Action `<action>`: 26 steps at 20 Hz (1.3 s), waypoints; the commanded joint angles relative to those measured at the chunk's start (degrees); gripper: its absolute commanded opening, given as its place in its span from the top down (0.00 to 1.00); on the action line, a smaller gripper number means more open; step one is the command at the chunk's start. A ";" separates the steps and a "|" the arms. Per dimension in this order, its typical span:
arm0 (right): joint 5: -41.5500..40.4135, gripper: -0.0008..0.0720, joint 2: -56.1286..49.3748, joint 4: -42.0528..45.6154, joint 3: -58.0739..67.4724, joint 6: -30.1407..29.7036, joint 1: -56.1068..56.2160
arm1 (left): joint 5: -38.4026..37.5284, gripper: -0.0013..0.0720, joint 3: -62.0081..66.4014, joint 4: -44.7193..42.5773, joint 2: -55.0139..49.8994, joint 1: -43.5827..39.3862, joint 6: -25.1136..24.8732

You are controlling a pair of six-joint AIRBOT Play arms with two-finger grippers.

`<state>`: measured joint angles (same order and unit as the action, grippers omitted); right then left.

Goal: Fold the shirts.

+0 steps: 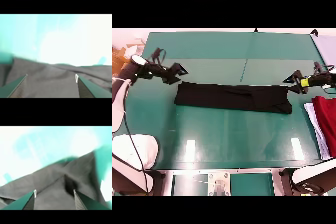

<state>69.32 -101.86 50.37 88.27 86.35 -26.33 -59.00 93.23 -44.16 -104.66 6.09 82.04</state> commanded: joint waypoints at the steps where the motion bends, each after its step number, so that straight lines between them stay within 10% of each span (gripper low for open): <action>1: 7.41 0.20 -1.73 1.79 4.87 -9.35 -4.87 | -11.56 0.01 7.78 1.55 -1.09 4.35 0.07; 6: 13.92 0.04 -6.45 1.70 3.21 -18.88 -8.50 | -21.64 0.03 10.36 1.68 -1.11 5.70 0.22; 8: 15.13 0.04 -9.40 1.49 3.21 -21.16 -7.76 | -22.97 0.65 10.38 1.99 -1.11 4.76 0.15; 14: 16.35 0.06 -15.26 -0.70 3.23 -22.34 -2.60 | -23.91 0.94 10.38 2.78 -1.11 1.25 -2.56; 15: 15.47 0.10 -15.47 -0.68 3.26 -22.29 -1.70 | -23.50 0.94 10.38 2.75 -1.11 0.09 -3.34; 17: 14.05 0.87 -15.47 -0.74 3.48 -21.88 -0.74 | -21.22 0.94 10.38 2.89 -1.11 -3.08 -5.51; 18: 14.12 0.96 -15.47 -0.87 3.85 -21.88 -0.66 | -19.52 0.94 10.36 2.95 -1.11 -5.18 -6.27; 26: 25.46 0.97 -10.49 -1.16 15.26 -15.98 -0.52 | 6.97 0.94 9.92 2.67 -8.26 -28.48 -8.55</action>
<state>88.66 -114.85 51.18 99.31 67.55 -27.11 -63.90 103.22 -41.36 -109.62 -14.13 74.41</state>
